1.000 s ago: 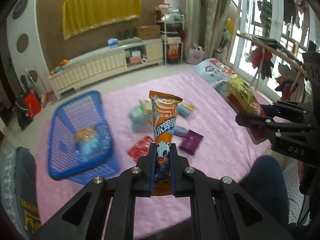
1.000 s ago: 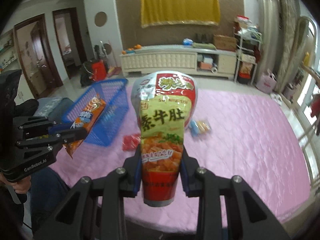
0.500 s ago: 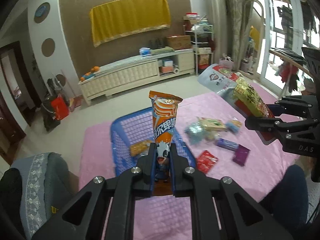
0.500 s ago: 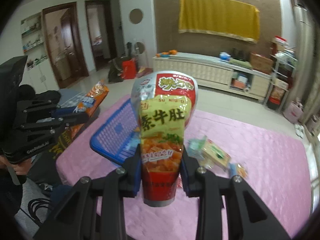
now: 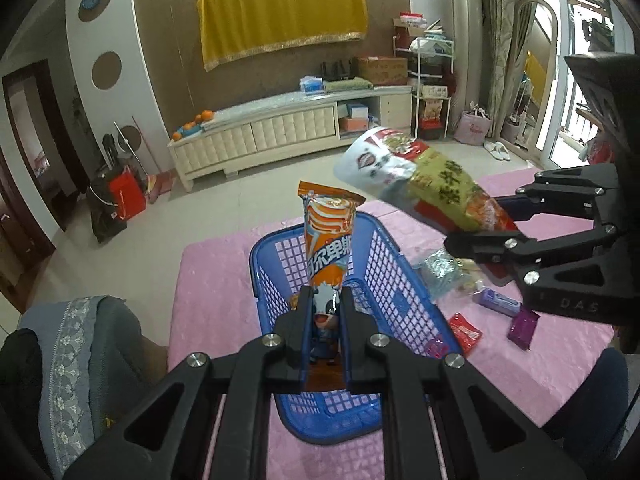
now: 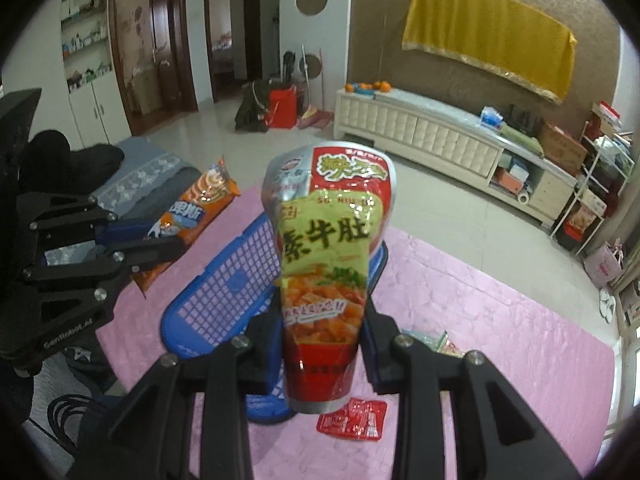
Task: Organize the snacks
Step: 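Carry the bar and red pouch toward the blue basket with both grippers, then open the left gripper over the basket while the right releases the red pouch inside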
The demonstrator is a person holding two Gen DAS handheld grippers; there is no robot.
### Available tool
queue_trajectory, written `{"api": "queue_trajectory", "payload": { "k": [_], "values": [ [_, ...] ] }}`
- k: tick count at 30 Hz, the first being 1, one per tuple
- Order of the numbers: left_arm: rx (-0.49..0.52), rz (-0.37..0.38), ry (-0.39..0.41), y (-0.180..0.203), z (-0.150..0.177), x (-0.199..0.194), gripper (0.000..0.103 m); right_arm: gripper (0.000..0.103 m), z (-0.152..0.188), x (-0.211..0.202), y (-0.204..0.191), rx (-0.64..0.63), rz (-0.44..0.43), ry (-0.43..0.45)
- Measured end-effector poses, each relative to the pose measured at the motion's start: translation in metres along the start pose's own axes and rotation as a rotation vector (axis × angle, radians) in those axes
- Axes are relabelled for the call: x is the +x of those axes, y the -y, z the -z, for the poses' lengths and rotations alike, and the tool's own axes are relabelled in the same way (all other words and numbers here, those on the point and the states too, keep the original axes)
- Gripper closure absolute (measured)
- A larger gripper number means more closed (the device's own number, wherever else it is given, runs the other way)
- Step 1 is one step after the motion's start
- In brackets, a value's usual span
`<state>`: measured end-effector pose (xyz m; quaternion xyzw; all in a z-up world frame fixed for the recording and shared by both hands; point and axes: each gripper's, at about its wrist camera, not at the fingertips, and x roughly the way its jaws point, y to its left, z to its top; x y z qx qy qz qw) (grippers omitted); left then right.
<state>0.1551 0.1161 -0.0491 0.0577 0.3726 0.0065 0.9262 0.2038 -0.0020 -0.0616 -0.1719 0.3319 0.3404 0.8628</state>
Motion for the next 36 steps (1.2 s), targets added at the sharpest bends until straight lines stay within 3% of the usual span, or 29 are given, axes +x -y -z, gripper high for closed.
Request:
{"api": "queue_trajectory", "payload": {
  "k": [14,22,24,25,26,27,28,32,36],
  "values": [
    [-0.074,0.051,-0.112,-0.023,0.009,0.071,0.092,0.065,-0.009,0.082,0.012,-0.069,-0.067,-0.161],
    [-0.094,0.063,-0.126,-0.025,0.005,0.084,0.092,0.062,-0.017,0.101,0.004,-0.088,-0.037,-0.186],
    [-0.094,0.074,-0.130,-0.026,0.005,0.084,0.092,0.053,-0.019,0.103,0.006,-0.094,-0.030,-0.180],
    [-0.089,0.082,-0.125,-0.025,0.005,0.084,0.087,0.038,-0.020,0.104,0.006,-0.098,-0.016,-0.169],
    [-0.076,0.082,-0.126,-0.024,0.005,0.084,0.070,0.029,-0.021,0.103,0.007,-0.102,0.005,-0.151],
    [-0.062,0.070,-0.126,-0.022,0.005,0.084,0.058,0.011,-0.022,0.104,0.009,-0.102,0.021,-0.142],
    [-0.047,0.047,-0.121,-0.020,0.006,0.083,0.042,0.004,-0.021,0.102,0.011,-0.102,0.048,-0.129],
    [-0.042,0.057,-0.111,-0.023,0.010,0.080,0.039,0.000,-0.019,0.094,0.016,-0.115,0.133,-0.109],
    [-0.050,0.039,-0.120,-0.024,0.012,0.076,0.039,0.000,-0.015,0.083,0.019,-0.096,0.119,-0.112]
  ]
}}
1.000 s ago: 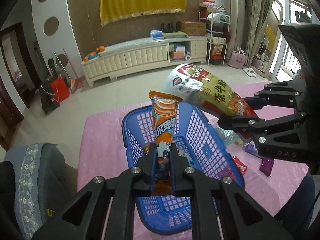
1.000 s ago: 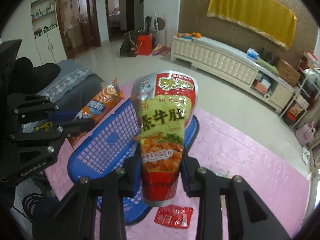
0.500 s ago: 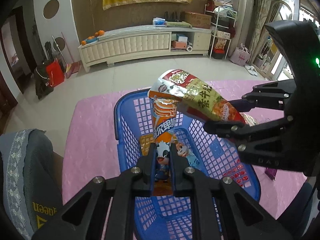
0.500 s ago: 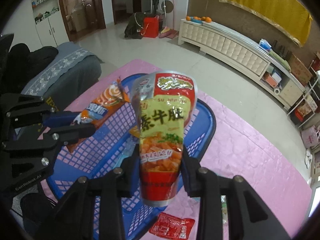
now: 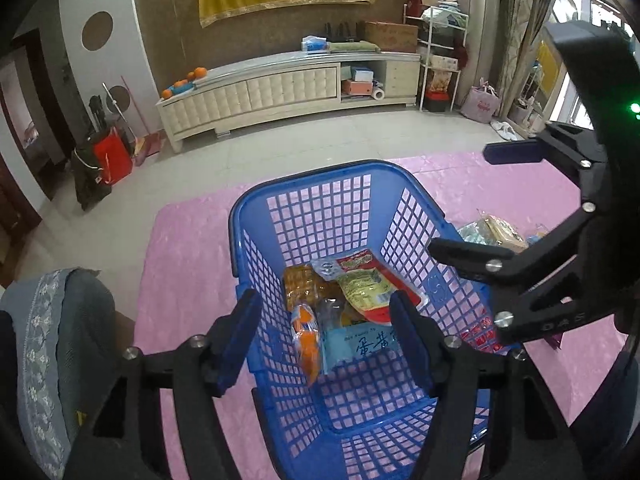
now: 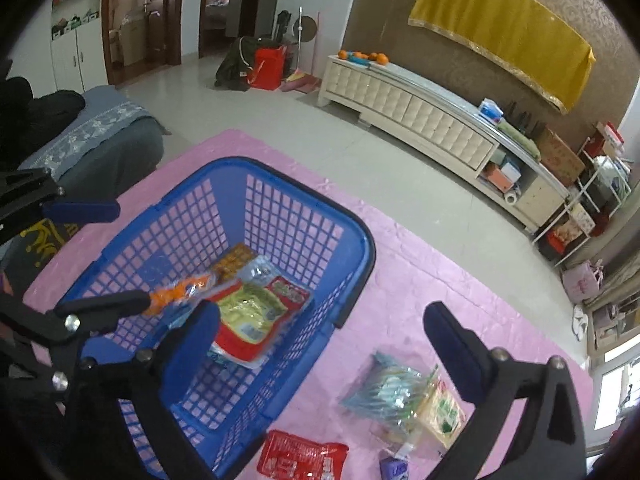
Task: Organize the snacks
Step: 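Open the left gripper over the basket while the right releases the red pouch inside, then move both grippers back over the remaining snacks on the bed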
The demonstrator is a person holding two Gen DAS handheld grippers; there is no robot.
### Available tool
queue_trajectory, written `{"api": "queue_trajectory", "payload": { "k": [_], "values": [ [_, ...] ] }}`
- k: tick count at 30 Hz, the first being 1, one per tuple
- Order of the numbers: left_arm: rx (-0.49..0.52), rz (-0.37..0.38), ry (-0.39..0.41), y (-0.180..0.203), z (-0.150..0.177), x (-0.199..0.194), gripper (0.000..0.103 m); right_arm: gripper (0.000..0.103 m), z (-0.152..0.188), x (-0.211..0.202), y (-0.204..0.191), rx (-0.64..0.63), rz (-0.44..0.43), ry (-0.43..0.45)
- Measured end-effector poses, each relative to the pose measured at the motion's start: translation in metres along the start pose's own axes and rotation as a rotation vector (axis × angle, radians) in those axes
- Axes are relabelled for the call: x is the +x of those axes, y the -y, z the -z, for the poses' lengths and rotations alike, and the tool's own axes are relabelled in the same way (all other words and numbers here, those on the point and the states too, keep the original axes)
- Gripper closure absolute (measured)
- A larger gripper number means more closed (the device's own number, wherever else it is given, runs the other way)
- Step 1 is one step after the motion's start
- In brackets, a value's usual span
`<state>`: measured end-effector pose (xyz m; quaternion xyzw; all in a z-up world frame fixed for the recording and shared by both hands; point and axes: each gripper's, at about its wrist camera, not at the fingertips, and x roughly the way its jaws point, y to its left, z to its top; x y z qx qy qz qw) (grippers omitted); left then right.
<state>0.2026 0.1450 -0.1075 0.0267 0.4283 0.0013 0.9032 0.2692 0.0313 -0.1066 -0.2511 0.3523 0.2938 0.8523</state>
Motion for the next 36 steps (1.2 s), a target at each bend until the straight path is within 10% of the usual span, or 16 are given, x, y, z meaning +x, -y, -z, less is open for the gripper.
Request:
{"api": "queue_trajectory", "payload": {
  "k": [36],
  "values": [
    [0.091,0.064,0.149,0.101,0.012,-0.122,0.021,0.000,0.079,-0.150,0.034,0.167,0.020,0.104]
  ]
}}
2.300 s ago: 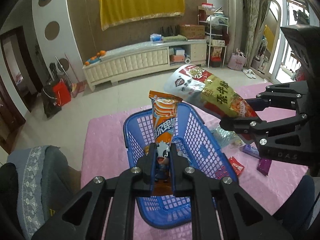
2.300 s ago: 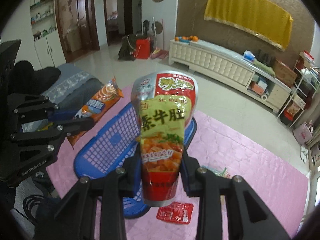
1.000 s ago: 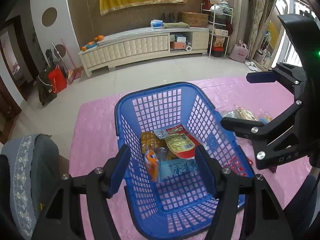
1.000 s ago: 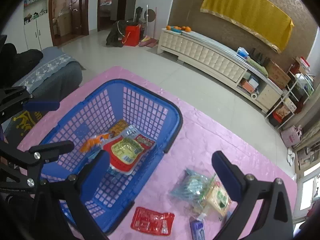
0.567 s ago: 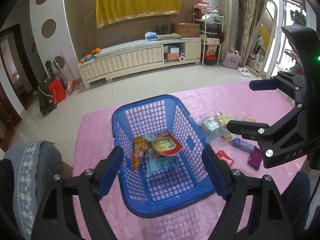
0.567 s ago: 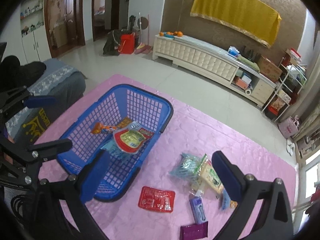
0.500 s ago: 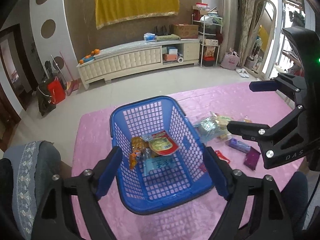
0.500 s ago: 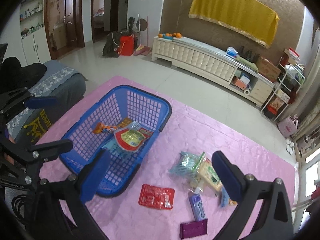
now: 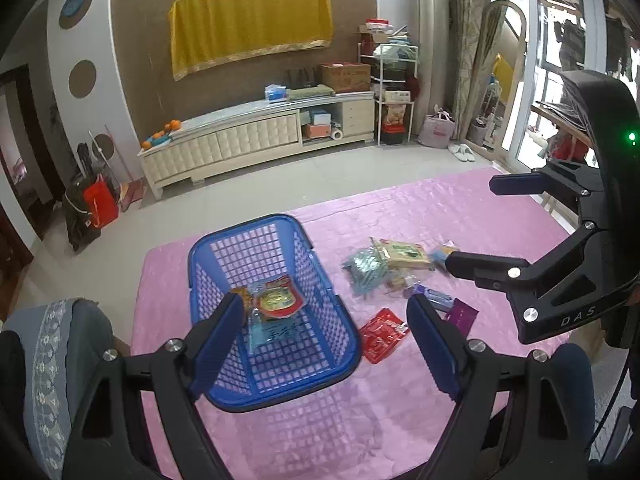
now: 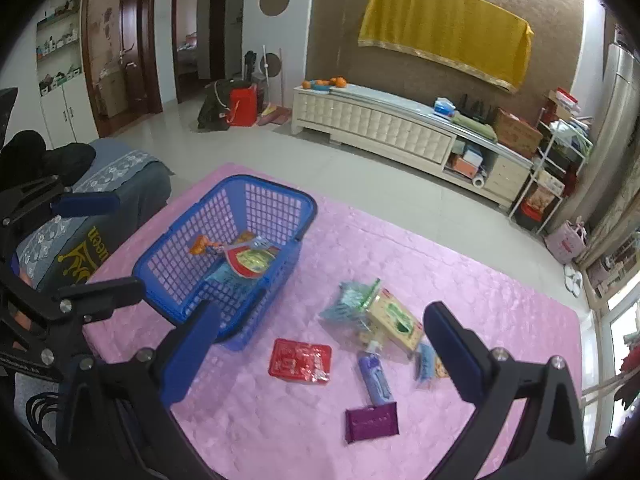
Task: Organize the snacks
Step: 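Move both grippers back over the remaining snacks on the bed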
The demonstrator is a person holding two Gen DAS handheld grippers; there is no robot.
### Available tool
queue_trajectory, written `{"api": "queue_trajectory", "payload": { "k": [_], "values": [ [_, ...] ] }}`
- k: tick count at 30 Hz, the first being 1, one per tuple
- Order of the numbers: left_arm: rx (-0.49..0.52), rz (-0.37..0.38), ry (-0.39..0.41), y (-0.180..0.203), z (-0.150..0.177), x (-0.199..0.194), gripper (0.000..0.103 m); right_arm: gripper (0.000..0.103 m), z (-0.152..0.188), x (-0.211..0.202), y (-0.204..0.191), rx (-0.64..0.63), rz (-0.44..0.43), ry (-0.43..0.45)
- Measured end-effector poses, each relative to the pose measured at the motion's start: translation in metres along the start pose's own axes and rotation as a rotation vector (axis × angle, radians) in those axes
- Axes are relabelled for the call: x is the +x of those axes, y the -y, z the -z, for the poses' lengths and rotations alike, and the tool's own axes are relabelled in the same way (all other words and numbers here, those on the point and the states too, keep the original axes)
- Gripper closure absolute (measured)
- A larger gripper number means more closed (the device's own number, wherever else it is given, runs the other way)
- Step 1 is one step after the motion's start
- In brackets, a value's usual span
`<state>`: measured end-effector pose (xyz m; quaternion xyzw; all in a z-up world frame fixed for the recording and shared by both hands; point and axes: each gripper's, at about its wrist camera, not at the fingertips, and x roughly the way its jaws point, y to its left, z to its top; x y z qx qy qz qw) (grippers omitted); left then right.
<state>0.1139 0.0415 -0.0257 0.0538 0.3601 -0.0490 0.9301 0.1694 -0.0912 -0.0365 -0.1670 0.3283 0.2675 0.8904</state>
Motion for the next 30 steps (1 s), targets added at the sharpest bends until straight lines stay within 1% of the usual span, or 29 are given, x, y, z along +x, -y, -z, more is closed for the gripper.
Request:
{"api": "queue_trajectory", "payload": {
  "k": [5,8,12,16,20,26,30],
  "values": [
    [0.013,0.008,-0.011,0.017,-0.006,0.010,0.021,0.000,0.007,-0.008,0.016,0.021,0.012,0.008],
    [0.015,0.015,-0.019,0.025,-0.010,0.017,0.021,0.000,0.010,-0.012,0.031,0.043,0.011,0.017],
    [0.025,0.028,-0.034,0.039,-0.016,0.029,0.021,0.000,0.015,-0.011,0.048,0.064,0.013,0.019],
    [0.034,0.045,-0.053,0.051,-0.024,0.043,0.021,0.000,0.023,-0.001,0.066,0.079,0.016,0.003],
    [0.056,0.049,-0.084,0.064,-0.033,0.062,0.021,0.000,0.029,0.011,0.088,0.126,0.012,-0.016],
    [0.076,0.054,-0.150,0.080,-0.049,0.098,0.021,0.000,0.032,0.029,0.120,0.188,0.010,-0.041],
    [0.060,0.072,-0.202,0.087,-0.061,0.130,0.021,0.000,0.033,0.046,0.137,0.213,0.004,-0.067]
  ]
}}
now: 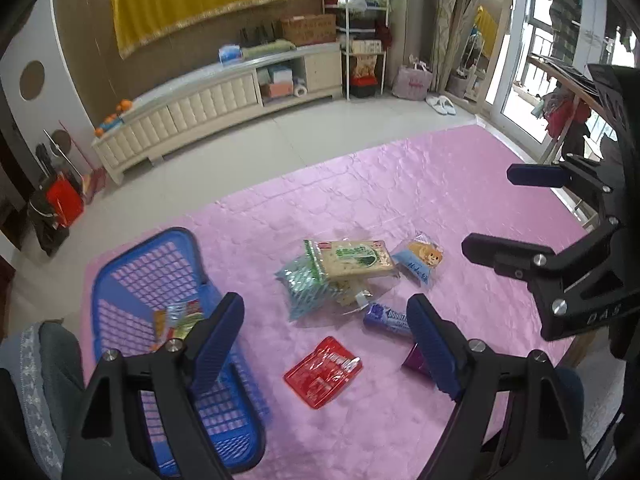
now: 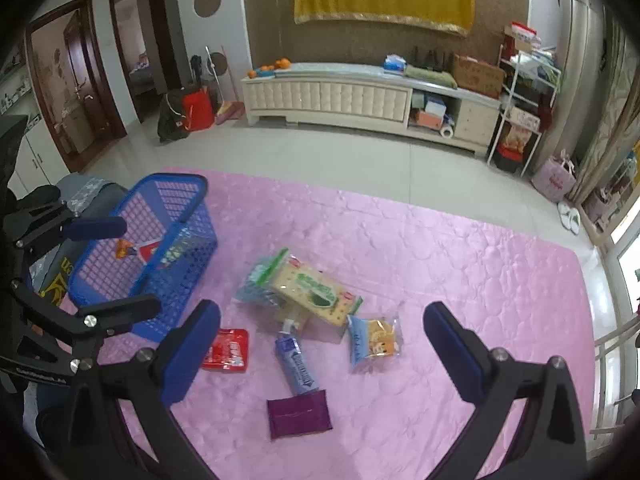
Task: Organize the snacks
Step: 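Move both grippers back over the remaining snacks on the bed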
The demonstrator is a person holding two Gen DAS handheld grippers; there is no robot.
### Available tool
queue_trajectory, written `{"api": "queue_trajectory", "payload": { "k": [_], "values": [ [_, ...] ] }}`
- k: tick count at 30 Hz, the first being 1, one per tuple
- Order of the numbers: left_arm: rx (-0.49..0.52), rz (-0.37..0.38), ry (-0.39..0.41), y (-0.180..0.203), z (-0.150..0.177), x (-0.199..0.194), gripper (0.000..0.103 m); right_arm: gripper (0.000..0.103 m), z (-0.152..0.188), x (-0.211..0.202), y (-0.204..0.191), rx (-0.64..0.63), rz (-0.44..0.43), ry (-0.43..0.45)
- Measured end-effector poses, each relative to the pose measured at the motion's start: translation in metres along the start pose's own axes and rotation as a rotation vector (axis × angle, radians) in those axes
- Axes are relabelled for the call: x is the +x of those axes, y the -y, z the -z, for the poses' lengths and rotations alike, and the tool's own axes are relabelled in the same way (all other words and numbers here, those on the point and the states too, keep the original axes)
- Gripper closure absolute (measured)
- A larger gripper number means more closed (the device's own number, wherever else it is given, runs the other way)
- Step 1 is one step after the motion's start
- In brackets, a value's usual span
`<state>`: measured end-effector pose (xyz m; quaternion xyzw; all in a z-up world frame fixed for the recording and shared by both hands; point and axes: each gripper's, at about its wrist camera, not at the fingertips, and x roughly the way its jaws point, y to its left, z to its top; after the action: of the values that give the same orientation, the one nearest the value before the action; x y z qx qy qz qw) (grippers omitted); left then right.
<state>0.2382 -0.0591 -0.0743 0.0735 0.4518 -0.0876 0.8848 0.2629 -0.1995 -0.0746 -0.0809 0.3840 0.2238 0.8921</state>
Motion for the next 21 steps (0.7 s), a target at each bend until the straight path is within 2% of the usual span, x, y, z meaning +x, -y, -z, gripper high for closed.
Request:
{"api": "queue_trajectory", "payload": {
  "k": [8,14,21],
  "values": [
    [-0.041,-0.027,-0.095,-0.002,-0.012,0.057,0.021,0.000,0.001,0.045,0.027,0.029,-0.019,-0.069],
    [-0.085,-0.023,-0.135,0.000,-0.002,0.091,0.021,0.000,0.012,0.079,0.041,0.031,-0.045,-0.108],
    [-0.116,-0.024,-0.163,0.003,0.013,0.118,0.021,0.000,0.019,0.110,0.040,-0.076,-0.130,-0.128]
  ]
}}
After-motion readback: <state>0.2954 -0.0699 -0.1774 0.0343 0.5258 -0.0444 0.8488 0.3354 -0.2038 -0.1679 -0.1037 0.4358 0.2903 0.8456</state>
